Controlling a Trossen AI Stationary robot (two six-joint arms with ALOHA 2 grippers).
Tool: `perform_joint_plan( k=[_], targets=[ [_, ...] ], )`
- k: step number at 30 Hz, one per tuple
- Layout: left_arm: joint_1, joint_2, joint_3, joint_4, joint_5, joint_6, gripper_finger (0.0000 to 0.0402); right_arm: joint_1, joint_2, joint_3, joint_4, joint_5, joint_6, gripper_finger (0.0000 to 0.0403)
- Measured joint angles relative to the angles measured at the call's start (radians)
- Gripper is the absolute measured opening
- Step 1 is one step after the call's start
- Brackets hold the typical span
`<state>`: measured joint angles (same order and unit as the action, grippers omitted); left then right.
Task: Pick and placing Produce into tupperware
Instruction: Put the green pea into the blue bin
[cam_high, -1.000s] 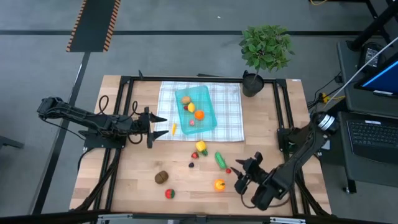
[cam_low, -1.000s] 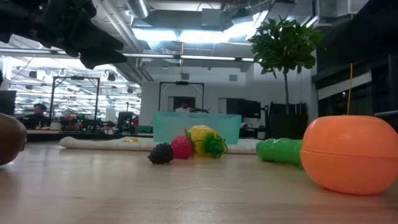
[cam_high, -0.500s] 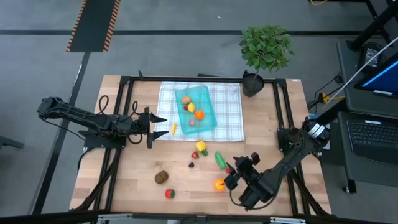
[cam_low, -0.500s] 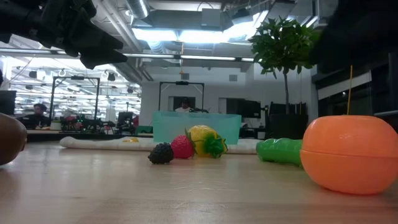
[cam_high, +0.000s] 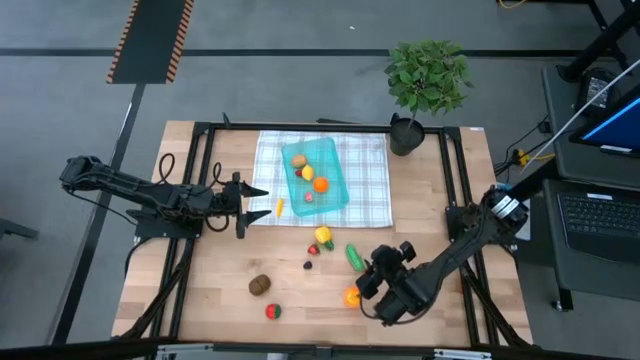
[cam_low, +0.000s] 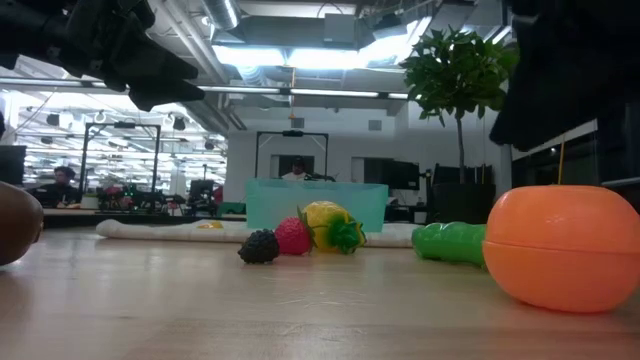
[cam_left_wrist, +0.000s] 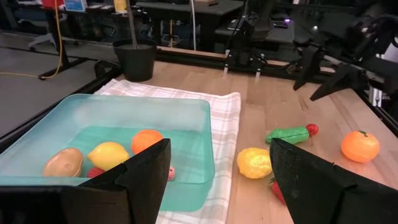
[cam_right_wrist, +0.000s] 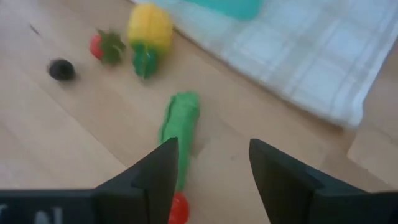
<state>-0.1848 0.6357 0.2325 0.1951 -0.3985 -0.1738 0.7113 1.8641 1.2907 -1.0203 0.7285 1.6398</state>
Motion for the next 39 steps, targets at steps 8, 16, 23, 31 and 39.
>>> perform_joint_plan(
  k=[8,16,23,31,39],
  targets=[
    [0.0,0.0,0.0,0.0,0.0,0.0,0.0266,-0.094,0.0,0.013,-0.002,-0.199,-0.077,0.0262],
    [0.0,0.0,0.0,-0.008,0.0,0.0,0.0266,-0.173,0.0,0.112,0.01,-0.245,-0.291,0.0275],
    [0.0,0.0,0.0,-0.042,0.0,0.0,0.0266,-0.218,0.0,0.128,0.024,-0.335,-0.311,0.0275],
    [0.0,0.0,0.0,-0.045,0.0,0.0,0.0266,-0.226,0.0,0.064,0.115,-0.339,-0.301,0.0275],
    [0.0,0.0,0.0,-0.045,0.0,0.0,0.0266,-0.226,-0.001,0.011,0.233,-0.339,-0.311,0.0275]
  ],
)
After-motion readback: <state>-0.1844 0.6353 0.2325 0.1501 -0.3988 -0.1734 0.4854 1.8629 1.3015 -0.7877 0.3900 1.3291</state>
